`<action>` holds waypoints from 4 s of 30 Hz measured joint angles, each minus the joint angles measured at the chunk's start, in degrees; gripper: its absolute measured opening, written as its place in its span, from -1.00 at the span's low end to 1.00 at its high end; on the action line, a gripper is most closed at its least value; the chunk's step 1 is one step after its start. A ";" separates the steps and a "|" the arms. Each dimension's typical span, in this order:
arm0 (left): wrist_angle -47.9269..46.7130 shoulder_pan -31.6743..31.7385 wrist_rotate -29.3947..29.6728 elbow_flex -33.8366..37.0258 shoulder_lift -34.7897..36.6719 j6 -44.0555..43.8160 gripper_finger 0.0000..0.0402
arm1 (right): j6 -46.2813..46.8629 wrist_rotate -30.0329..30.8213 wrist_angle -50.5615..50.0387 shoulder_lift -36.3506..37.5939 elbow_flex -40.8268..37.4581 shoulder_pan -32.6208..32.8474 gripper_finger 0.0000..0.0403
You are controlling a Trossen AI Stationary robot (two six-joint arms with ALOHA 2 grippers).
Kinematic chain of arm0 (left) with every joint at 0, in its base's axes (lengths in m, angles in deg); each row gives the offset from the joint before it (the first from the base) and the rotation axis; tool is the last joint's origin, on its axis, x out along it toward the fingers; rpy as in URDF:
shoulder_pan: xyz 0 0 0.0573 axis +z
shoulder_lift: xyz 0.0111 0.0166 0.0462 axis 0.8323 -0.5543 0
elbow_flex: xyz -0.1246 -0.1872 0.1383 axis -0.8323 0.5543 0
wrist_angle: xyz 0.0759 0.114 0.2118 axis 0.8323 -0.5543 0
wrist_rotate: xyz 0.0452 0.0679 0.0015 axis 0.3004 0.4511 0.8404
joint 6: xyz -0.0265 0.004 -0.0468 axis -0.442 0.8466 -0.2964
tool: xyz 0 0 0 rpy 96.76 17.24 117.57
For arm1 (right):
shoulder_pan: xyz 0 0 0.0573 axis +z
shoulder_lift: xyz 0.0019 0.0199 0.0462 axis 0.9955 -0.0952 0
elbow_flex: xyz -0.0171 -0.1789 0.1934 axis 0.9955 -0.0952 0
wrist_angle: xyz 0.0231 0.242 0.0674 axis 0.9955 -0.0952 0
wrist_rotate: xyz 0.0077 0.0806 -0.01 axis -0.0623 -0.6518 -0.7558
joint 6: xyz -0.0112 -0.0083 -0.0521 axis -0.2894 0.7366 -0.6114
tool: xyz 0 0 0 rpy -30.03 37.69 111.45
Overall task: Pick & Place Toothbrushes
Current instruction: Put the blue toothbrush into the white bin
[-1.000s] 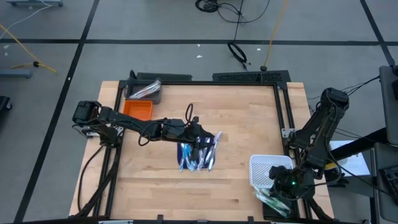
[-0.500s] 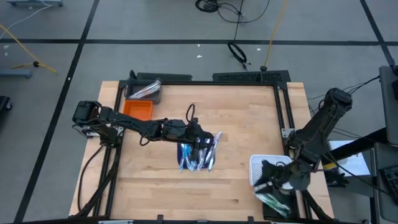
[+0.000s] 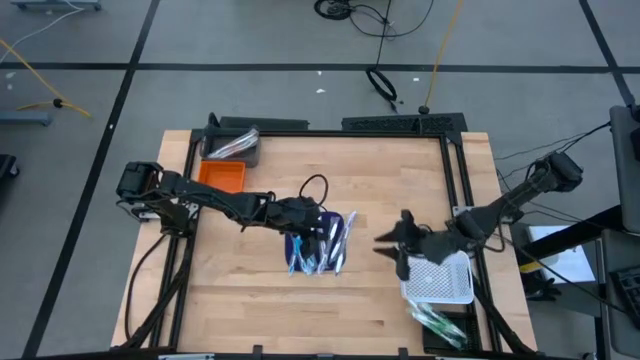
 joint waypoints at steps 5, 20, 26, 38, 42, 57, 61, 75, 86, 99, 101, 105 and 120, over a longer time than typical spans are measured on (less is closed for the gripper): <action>0.28 0.44 0.53 0.00 0.00 -0.01 -0.15 | -0.79 -5.14 -0.03 -1.68 -0.09 -6.43 -0.38; -6.56 3.38 1.33 0.00 -5.35 -9.63 -0.15 | -4.04 -5.25 0.02 -5.83 -0.09 -11.78 -0.38; -12.45 4.21 1.29 -0.04 -6.19 -11.66 -0.15 | -5.11 -5.22 0.27 -6.10 -0.18 -11.76 -0.38; -23.87 4.35 -0.18 -0.04 -6.16 -17.47 -0.15 | -5.33 -5.28 7.95 -6.06 -5.30 -11.76 -0.38; -27.53 4.33 -0.36 -0.07 -6.10 -18.62 -0.15 | -5.53 -5.30 7.98 -6.06 -5.53 -11.76 -0.38; -34.15 3.13 0.63 -0.02 -1.10 -19.30 -0.15 | -10.16 -5.19 9.75 -6.03 -5.53 -12.18 -0.38; -37.16 1.93 0.93 -0.01 -0.81 -21.51 -0.15 | -10.45 -5.18 9.86 -6.03 -5.53 -12.17 -0.38; -30.50 0.59 0.90 3.50 -0.81 -29.75 -0.15 | -10.66 -5.15 9.90 -6.03 -5.53 -12.16 -0.38; -30.38 0.48 2.00 3.56 -2.41 -29.59 -0.15 | -10.64 -5.13 9.90 -6.03 -5.53 -12.16 -0.38; -24.90 1.73 5.05 3.37 -5.44 -24.81 -0.50 | -10.07 -5.13 9.92 -6.03 -5.53 -12.13 -0.38; -24.39 2.06 4.61 3.26 -5.82 -23.22 -0.72 | -10.05 -5.14 9.68 -6.03 -5.53 -12.13 -0.38; -23.84 2.25 4.95 3.42 -5.09 -19.87 -0.95 | -10.04 -5.15 9.74 -6.03 -5.53 -12.13 -0.38; -28.35 2.05 11.17 2.71 8.23 -15.18 -1.00 | -10.23 -5.15 9.56 -6.03 -5.53 -12.13 -0.38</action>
